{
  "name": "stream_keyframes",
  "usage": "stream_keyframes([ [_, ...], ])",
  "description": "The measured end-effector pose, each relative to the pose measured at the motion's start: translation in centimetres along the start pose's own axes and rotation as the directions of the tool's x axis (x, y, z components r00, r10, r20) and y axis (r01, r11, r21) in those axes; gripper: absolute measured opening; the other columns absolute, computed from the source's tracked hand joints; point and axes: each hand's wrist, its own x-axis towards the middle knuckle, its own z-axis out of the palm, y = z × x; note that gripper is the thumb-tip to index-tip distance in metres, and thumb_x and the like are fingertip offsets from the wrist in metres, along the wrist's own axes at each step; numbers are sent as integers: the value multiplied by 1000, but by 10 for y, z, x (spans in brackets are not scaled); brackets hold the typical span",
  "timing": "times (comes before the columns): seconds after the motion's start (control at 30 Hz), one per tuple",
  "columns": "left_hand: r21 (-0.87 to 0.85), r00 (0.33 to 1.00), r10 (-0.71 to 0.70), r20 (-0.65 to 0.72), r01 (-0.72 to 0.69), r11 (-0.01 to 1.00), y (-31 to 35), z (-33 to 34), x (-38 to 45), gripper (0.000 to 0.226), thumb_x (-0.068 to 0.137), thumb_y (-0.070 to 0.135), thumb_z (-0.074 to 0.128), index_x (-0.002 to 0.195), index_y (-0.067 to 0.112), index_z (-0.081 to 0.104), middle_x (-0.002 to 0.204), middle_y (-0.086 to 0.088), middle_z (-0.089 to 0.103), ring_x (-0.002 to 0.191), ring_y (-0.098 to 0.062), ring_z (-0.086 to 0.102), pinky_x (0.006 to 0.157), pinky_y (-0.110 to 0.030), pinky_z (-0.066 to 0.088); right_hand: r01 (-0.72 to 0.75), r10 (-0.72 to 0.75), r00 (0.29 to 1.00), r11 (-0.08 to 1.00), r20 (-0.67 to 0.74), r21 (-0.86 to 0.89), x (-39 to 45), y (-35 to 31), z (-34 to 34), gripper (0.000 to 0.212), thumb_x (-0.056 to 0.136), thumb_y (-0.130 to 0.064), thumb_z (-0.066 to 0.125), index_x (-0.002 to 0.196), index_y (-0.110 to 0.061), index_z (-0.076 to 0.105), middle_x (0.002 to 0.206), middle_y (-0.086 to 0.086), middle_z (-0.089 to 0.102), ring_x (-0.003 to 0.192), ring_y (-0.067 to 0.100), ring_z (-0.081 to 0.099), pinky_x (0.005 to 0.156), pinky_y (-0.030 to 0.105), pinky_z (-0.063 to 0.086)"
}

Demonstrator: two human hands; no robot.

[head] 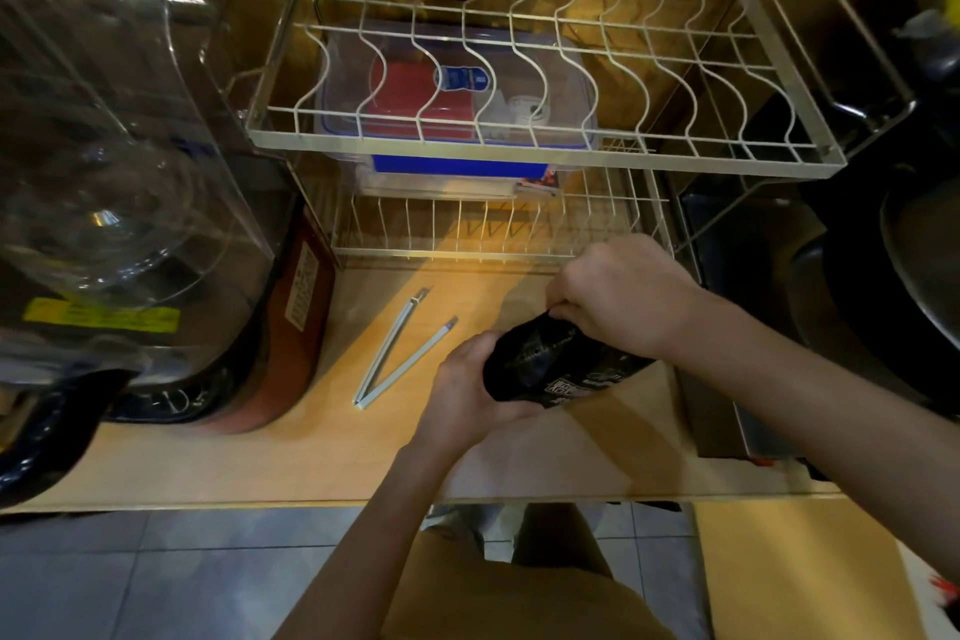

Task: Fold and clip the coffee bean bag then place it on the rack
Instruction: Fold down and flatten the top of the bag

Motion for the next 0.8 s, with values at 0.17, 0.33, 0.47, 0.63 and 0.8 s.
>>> stream_keyframes([
  [0.17,38,999,13,34,-14,999,1,-2,5,82,54,41,80,125,21,44,118,-5,61,110,-20,53,94,-43,46,-109,118,991,984,58,-143,2,-16,-2,9,88,-10,52,85,-13,59,54,-4,29,59,19,45,53,29,39],
  [0.33,16,984,102,-144,-101,995,27,-5,0,74,62,47,74,123,27,37,137,-2,43,126,-8,35,104,-31,34,-46,62,994,984,90,-175,3,-21,0,7,90,-15,50,93,-11,55,71,1,43,70,23,56,59,30,36],
  [0.47,9,965,176,-194,-178,984,39,3,1,43,68,43,69,100,16,61,127,-4,54,119,-12,45,100,-34,39,-62,69,997,983,33,-172,7,-24,6,12,91,-16,48,89,-15,60,83,1,65,77,23,64,55,30,34],
  [0.63,-166,979,63,-196,-96,981,40,9,2,28,68,23,75,93,12,68,112,6,59,103,2,53,91,-19,45,-114,124,989,985,79,-131,13,-23,9,11,90,-16,49,88,-13,60,72,0,52,74,21,63,55,28,37],
  [0.8,-183,979,30,-202,-67,981,39,9,2,29,67,14,77,94,11,68,106,7,60,96,7,54,83,-5,41,-80,99,990,980,97,-181,15,-25,3,5,87,-10,52,86,-12,57,74,2,48,67,20,52,55,29,36],
])
